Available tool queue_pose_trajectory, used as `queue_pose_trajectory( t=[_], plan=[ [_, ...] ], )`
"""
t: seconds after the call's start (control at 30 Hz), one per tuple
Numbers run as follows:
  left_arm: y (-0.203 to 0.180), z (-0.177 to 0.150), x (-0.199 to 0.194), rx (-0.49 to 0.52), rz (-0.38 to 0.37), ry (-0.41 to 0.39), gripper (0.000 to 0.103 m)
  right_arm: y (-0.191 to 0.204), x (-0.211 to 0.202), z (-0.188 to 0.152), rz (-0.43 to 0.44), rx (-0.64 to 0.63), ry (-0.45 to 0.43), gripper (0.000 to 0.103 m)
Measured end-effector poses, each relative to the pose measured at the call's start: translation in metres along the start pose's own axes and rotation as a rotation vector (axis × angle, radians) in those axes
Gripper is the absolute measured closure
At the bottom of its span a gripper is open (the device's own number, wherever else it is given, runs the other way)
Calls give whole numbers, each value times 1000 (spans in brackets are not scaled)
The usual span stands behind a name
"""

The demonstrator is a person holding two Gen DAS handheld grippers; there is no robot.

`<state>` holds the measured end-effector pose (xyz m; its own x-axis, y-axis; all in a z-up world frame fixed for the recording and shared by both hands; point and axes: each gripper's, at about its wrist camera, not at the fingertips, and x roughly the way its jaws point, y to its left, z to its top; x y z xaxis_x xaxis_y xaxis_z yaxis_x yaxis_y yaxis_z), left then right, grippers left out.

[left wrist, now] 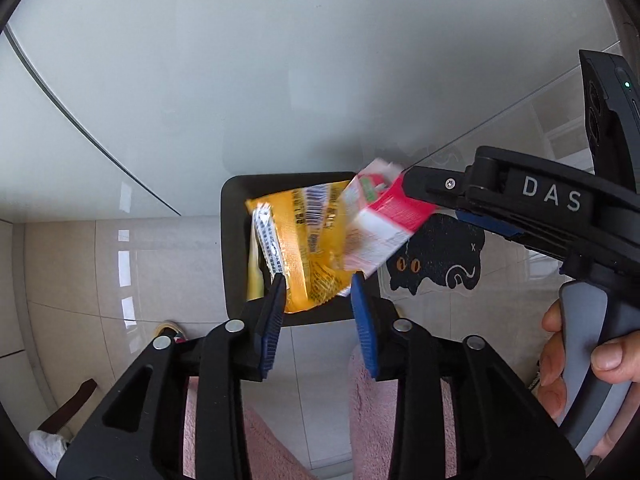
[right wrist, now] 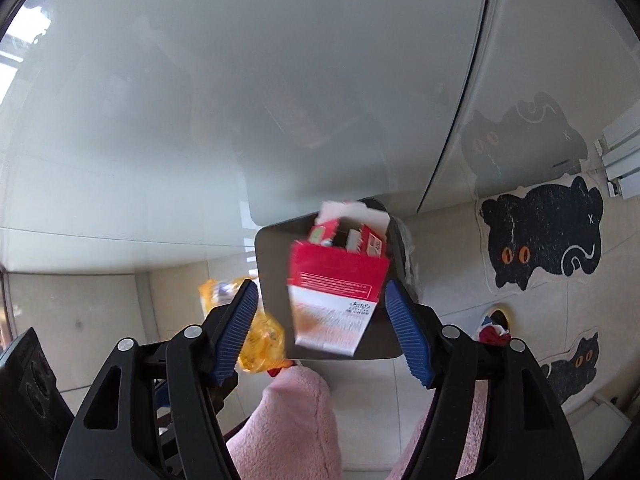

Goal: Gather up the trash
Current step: 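Carry packet and carton down to the trash bin and open both tools, then grasp the crumpled yellow paper with the left tool while the right tool grasps the white tissue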

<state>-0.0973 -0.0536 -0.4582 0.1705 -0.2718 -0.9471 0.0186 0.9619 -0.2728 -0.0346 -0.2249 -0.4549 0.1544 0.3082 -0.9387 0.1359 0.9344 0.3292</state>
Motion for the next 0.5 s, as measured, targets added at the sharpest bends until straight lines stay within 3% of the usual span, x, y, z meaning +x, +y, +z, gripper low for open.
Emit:
queue_pose_trajectory(
  t=[0.3,0.5],
  plan=[
    [-6,5,-50,-10,0,-52,57,14,-51,8,16,-24,-36,32],
    [-10,13,-121,20,16,-148,38,33,-133,6,36,-112,-148,14]
  ],
)
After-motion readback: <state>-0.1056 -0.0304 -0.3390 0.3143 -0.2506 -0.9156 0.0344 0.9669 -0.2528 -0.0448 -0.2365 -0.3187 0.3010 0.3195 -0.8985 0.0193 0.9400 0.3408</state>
